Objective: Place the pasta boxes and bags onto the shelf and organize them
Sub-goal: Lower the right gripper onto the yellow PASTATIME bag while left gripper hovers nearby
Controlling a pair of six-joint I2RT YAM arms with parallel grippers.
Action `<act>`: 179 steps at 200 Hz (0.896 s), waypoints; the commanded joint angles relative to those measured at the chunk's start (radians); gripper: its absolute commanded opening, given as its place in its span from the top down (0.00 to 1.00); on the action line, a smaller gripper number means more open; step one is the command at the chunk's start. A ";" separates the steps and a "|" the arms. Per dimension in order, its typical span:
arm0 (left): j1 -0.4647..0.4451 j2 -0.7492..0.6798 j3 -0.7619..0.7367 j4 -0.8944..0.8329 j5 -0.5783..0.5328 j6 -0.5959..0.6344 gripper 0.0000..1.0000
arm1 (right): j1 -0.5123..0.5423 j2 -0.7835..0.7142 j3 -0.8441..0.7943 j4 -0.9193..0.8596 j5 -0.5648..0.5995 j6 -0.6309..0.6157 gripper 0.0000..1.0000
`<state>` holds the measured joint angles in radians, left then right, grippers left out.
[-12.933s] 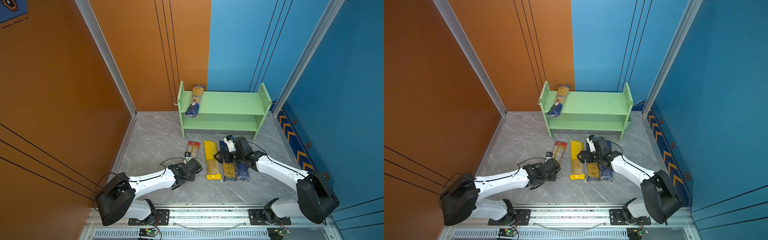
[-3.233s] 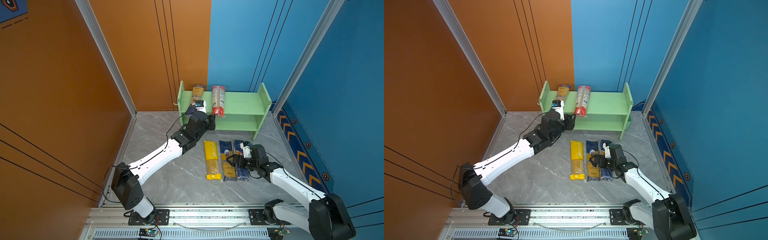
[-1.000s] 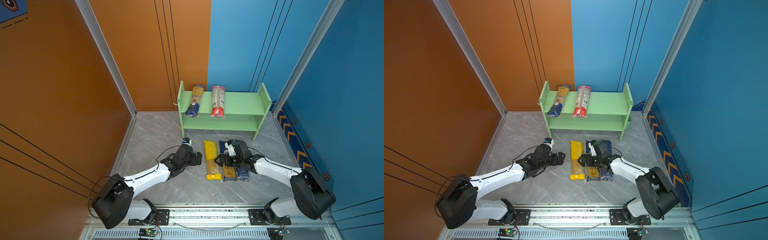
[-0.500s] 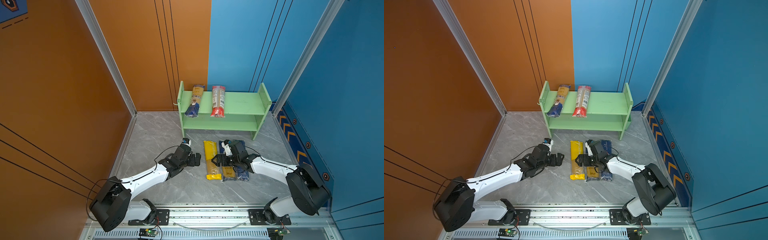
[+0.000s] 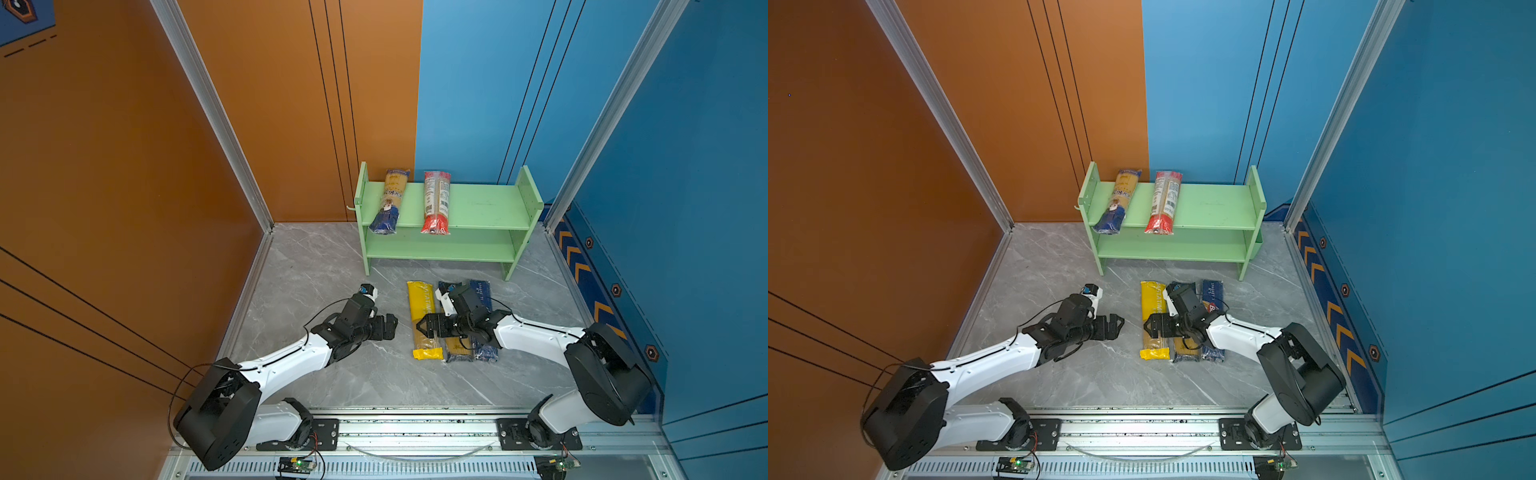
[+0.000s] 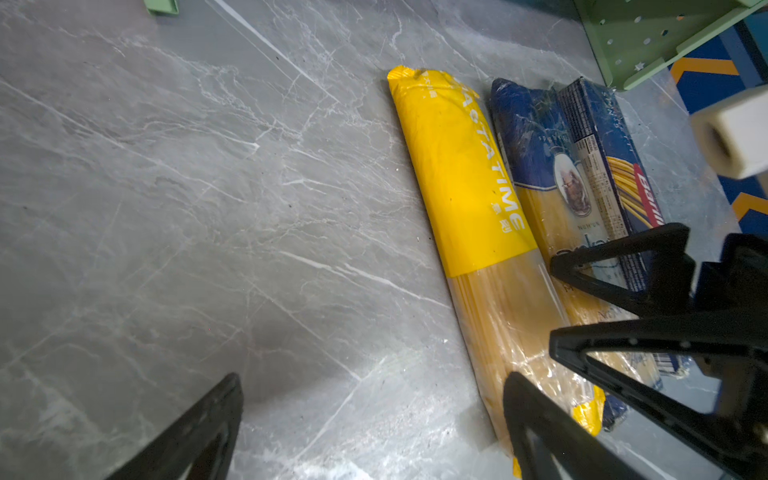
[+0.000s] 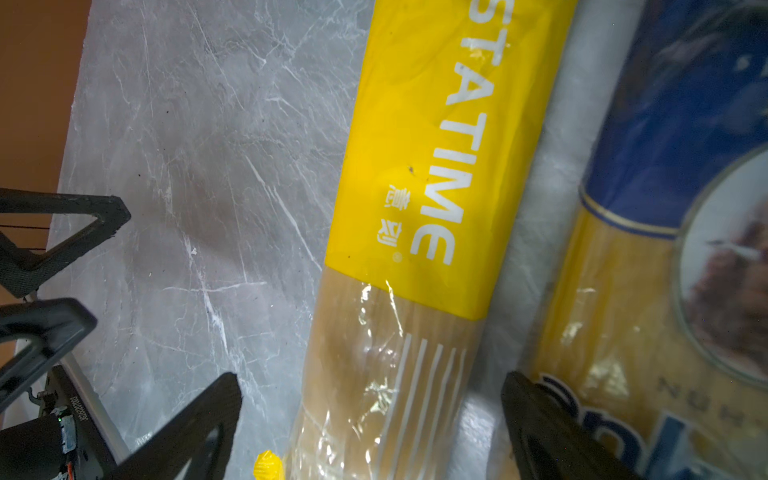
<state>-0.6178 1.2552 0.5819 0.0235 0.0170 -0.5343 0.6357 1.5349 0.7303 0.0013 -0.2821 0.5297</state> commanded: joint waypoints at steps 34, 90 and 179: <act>0.030 -0.059 -0.036 0.026 0.056 0.043 0.02 | 0.038 0.056 0.043 -0.011 0.064 0.037 0.04; 0.050 -0.063 -0.047 0.029 0.093 0.045 0.02 | 0.059 0.087 0.055 -0.019 0.118 0.071 0.05; 0.086 -0.062 -0.068 0.064 0.154 0.034 0.02 | 0.143 0.120 0.113 -0.142 0.247 0.088 0.06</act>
<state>-0.5419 1.2049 0.5362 0.0624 0.1337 -0.5125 0.7567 1.6310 0.8097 -0.0536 -0.0929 0.6041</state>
